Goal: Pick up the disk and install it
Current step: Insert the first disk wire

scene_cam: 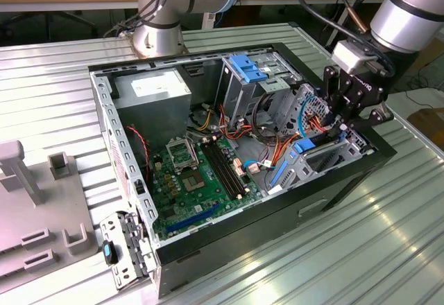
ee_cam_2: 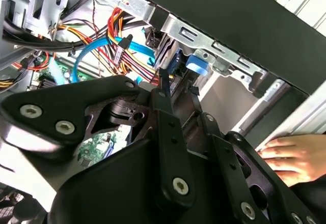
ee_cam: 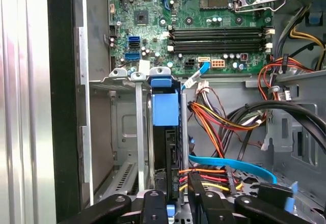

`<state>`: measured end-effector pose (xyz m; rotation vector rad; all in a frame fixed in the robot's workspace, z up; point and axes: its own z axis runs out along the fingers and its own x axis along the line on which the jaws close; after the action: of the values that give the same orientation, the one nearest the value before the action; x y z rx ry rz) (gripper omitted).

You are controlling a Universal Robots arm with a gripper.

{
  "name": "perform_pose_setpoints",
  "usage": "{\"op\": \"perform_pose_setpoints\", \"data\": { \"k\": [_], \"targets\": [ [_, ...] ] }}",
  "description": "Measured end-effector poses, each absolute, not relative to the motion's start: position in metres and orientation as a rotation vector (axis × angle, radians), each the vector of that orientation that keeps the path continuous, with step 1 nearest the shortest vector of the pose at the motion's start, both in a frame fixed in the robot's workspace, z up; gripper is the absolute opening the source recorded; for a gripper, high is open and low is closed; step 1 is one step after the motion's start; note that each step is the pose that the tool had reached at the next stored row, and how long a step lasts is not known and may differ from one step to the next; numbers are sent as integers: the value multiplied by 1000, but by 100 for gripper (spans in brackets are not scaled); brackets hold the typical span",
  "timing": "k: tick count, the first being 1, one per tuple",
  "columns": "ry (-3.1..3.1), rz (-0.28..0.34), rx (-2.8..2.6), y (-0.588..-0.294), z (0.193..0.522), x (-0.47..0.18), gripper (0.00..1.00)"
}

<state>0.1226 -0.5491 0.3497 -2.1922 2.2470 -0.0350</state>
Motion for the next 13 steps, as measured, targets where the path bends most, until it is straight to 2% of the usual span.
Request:
{"op": "perform_pose_setpoints", "data": {
  "k": [3,4,5,7,13],
  "targets": [
    [2247,-35,-2192,-549,350,123,31],
    [2247,-36,-2192,-549,350,123,23],
    [2247,-36,-2193,-549,350,123,23],
    [2247,-36,-2193,-549,350,123,11],
    [2248,-38,-2193,-549,350,123,11]
  ]
}}
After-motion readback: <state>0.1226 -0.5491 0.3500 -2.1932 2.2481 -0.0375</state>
